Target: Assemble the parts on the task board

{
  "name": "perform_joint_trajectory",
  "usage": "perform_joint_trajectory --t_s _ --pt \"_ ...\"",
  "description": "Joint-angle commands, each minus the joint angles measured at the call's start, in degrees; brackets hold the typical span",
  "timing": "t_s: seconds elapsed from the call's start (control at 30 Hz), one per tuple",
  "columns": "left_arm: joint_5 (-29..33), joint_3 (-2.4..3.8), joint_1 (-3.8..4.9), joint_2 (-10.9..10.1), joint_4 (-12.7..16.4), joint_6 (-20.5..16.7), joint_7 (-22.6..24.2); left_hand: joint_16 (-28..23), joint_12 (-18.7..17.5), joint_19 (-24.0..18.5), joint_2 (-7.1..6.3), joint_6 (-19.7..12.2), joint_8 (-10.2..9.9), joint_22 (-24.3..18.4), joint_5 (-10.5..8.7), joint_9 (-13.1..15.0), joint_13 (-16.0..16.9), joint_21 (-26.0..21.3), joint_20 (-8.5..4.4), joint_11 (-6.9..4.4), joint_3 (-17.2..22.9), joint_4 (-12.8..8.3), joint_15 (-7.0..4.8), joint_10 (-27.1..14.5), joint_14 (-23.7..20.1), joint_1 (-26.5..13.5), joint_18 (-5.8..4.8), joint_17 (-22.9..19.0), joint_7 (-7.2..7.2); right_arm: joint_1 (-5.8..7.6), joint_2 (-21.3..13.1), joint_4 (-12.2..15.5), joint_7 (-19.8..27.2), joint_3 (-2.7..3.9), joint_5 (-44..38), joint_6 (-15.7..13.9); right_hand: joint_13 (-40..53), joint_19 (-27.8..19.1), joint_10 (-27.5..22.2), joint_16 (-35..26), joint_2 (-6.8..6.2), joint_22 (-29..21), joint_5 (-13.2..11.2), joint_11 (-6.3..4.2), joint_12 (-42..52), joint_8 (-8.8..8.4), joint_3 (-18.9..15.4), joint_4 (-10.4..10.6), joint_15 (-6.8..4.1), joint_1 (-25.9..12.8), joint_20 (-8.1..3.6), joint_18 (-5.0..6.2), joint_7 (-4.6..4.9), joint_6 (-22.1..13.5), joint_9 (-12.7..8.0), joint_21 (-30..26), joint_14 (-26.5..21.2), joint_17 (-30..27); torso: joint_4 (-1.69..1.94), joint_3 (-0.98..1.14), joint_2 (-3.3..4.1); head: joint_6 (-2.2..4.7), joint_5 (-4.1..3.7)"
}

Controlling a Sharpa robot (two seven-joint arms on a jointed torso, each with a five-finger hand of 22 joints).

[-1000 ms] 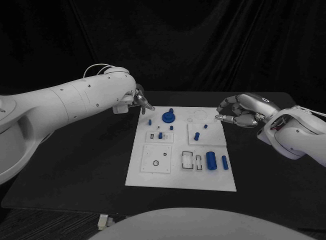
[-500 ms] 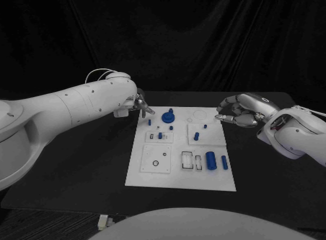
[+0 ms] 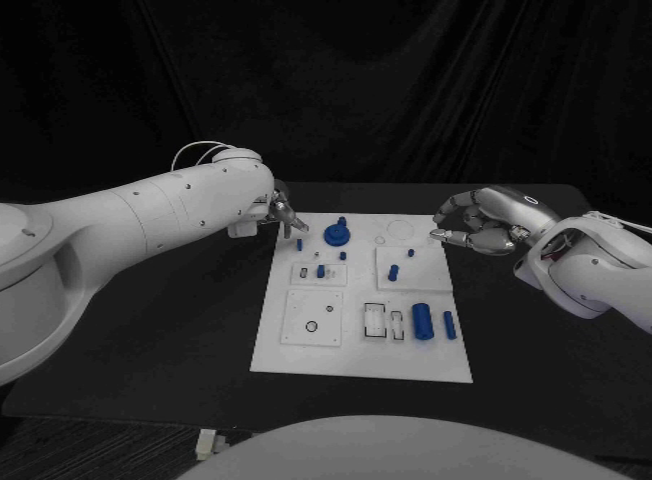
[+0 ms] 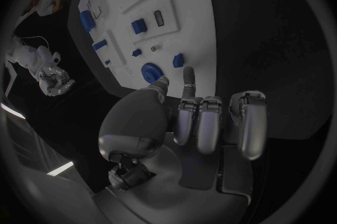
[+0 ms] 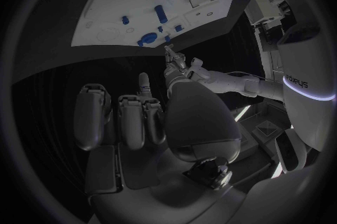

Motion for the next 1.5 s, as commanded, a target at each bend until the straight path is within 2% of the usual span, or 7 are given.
perform_joint_trajectory --t_s 0.03,0.3,0.73,1.27,1.5 --pt "-0.14 0.05 -0.32 0.21 0.01 0.64 1.15 0.15 0.15 0.25 0.17 -0.56 0.08 12.26 0.40 0.17 14.96 -0.52 -0.53 -0.29 -0.30 -0.16 -0.25 5.96 6.05 0.39 -0.08 15.10 0.01 -0.12 0.01 -0.01 -0.17 0.05 -0.09 -0.27 15.07 1.22 5.89 0.11 0.28 11.29 0.08 0.40 0.14 -0.20 -0.19 -0.17 0.38 -0.41 0.30 0.19 0.10 0.27 -0.05 -0.13 5.11 10.85 0.01 0.03 -0.02 -0.01 -0.09" --pt "-0.14 0.05 -0.89 0.50 -0.08 0.72 1.51 0.15 0.15 -0.08 0.27 -0.78 0.00 12.12 0.42 0.37 14.96 -0.92 -0.49 -0.23 -0.38 -0.14 -0.19 5.96 6.05 0.45 0.02 15.10 0.09 -0.12 -0.06 0.01 -0.30 0.05 -0.09 -0.20 15.07 1.18 5.89 0.10 0.30 11.25 0.13 0.40 0.14 -0.23 -0.18 -0.19 0.38 -0.38 0.30 0.22 0.10 0.30 -0.07 -0.26 5.11 10.83 0.00 0.01 -0.06 -0.01 -0.13" --pt "-0.14 0.05 -1.08 0.77 -0.25 1.16 1.61 0.15 0.15 -0.68 0.50 -1.28 -0.36 11.88 0.55 0.61 14.96 -1.65 -0.37 -0.08 -0.48 -0.13 -0.04 5.96 6.05 0.65 0.19 15.10 0.25 -0.12 -0.06 -0.12 -0.36 0.05 -0.09 -0.10 15.07 1.18 5.89 0.10 0.30 11.25 0.13 0.40 0.14 -0.23 -0.18 -0.19 0.38 -0.38 0.30 0.22 0.10 0.30 -0.07 -0.26 5.11 10.83 -0.01 0.01 -0.02 -0.01 -0.04" --pt "-0.14 0.05 -1.34 0.96 -0.36 2.22 1.79 0.15 0.15 -1.01 0.79 -1.64 -1.03 11.79 2.62 0.85 14.96 -2.13 -0.23 -0.01 0.05 -1.20 0.07 5.96 6.05 2.20 0.28 15.10 0.27 -0.12 0.13 -0.32 -0.52 0.05 -0.09 0.20 15.07 1.12 5.89 0.09 0.34 11.20 0.21 0.41 0.14 -0.30 -0.17 -0.21 0.39 -0.32 0.31 0.26 0.10 0.39 -0.12 -0.42 5.10 10.82 -0.01 0.01 -0.01 -0.01 0.02" --pt "-0.14 0.05 -1.44 1.11 -0.39 2.51 2.05 0.15 0.15 -1.14 0.92 -1.63 -1.16 11.75 3.07 0.90 14.96 -2.30 -0.22 -0.02 0.24 -1.45 0.07 5.96 6.05 2.53 0.32 15.10 0.26 -0.12 0.17 -0.35 -0.60 0.05 -0.09 0.30 15.07 1.12 5.89 0.09 0.34 11.20 0.21 0.41 0.14 -0.30 -0.17 -0.21 0.39 -0.32 0.31 0.26 0.10 0.39 -0.12 -0.42 5.10 10.82 0.00 0.02 -0.03 -0.01 -0.23"
